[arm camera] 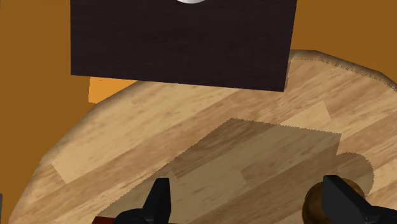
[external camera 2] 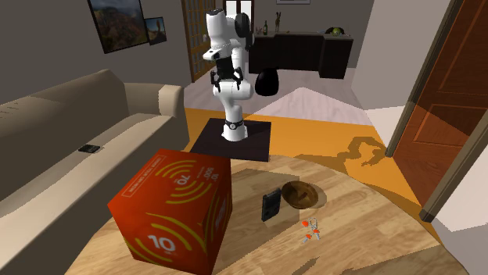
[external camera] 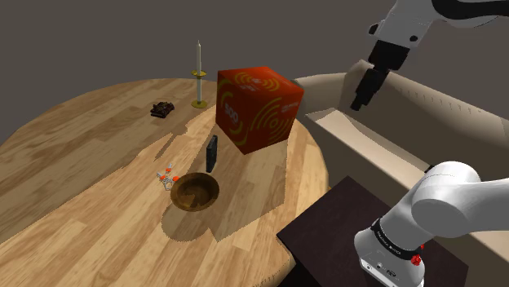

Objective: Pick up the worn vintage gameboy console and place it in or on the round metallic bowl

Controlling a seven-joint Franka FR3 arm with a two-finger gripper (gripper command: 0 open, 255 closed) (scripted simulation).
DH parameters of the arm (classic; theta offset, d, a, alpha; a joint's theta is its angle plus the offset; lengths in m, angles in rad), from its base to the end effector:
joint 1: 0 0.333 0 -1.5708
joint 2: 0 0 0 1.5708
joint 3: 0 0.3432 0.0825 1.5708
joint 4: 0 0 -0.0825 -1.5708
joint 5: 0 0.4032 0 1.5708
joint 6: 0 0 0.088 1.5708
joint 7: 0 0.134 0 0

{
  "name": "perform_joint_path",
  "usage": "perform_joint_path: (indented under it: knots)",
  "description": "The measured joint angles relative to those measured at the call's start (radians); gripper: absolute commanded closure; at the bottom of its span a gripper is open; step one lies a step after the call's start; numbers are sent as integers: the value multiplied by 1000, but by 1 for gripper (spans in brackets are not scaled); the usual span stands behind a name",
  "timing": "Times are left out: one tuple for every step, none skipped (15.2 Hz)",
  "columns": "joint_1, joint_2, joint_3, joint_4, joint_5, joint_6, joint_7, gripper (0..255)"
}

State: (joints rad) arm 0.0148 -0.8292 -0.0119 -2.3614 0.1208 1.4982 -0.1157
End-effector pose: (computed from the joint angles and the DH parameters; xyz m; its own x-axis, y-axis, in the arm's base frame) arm 0.2856 0.0166 0.5879 0.9913 0.1302 -0.0183 0.1266 -0.9831 -0.1321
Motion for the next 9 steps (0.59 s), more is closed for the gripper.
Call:
perform_joint_path:
  knots:
    - [0,0,0,0,0,0,0,0]
    - [1,5,12,-3,8,10,14,0]
    - [2,16,26,-11,15,31,31,0]
    - [3,26,44,-22,25,54,53,0]
    - [4,45,64,-29,36,83,76,0]
    - [7,64,88,-27,49,104,106,0]
    - [7,86,107,-35,57,137,128,0]
    - [7,114,127,-37,66,171,151,0]
    - [7,131,146,-40,74,195,176,0]
